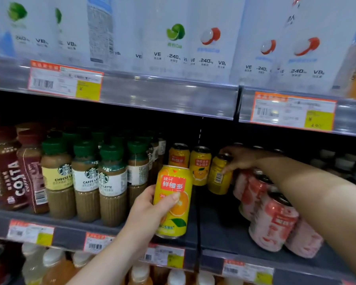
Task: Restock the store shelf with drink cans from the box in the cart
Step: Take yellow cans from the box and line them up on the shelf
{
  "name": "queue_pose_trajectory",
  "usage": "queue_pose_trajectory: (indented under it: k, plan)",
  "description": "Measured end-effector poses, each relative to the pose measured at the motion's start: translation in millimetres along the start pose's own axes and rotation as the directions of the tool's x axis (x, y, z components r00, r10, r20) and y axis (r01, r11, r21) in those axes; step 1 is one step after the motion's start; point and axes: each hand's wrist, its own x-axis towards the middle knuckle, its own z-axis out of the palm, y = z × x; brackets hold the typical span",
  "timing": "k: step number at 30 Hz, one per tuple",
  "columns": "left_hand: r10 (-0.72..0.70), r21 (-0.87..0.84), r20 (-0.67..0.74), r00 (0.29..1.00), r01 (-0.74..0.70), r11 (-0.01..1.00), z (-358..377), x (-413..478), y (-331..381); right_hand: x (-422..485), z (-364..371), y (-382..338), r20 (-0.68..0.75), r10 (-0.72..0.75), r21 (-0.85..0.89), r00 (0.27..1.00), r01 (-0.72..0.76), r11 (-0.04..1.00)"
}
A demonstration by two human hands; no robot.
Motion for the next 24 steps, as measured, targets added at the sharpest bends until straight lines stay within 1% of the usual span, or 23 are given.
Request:
queue_pose_trajectory:
  k: [6,8,12,14,16,18,21,22,24]
  plan:
    - [-0.033,0.005,0.046,0.998,0.033,0.999,2,4,-2,12,3,9,-0.067,0.028,0.003,0.997,-0.028,1.0]
    - [-0.034,0.011,0.055,0.998,0.034,0.999,3,5,-2,15,4,11,-0.054,0.023,-0.007,0.998,-0.024,1.0]
    - [-0.023,0.02,0.064,0.998,0.021,1.0,7,6,-2,18,-1,12,0.047,0.024,-0.057,0.999,-0.021,0.998]
    - [-0.017,0.016,0.061,0.998,0.016,1.0,9,7,-2,20,-2,14,0.036,0.007,-0.042,0.999,-0.005,0.999]
    - [-0.016,0.014,0.058,0.998,0.015,1.0,9,7,-2,21,-1,15,-0.019,-0.007,-0.016,1.0,0.007,1.0]
    - [-0.016,0.014,0.054,0.998,0.016,1.0,8,7,-2,22,2,17,-0.067,-0.017,-0.039,0.998,0.015,0.999]
    - [-0.019,0.014,0.044,0.999,0.019,1.0,7,7,-4,24,5,18,-0.015,-0.018,-0.074,1.0,0.017,0.997]
    - [-0.021,0.014,0.042,0.999,0.02,1.0,6,7,-5,25,4,18,0.003,-0.021,-0.063,1.0,0.021,0.998]
    - [-0.023,0.012,0.04,0.999,0.023,1.0,6,7,-6,27,4,18,-0.011,-0.012,-0.023,1.0,0.012,1.0]
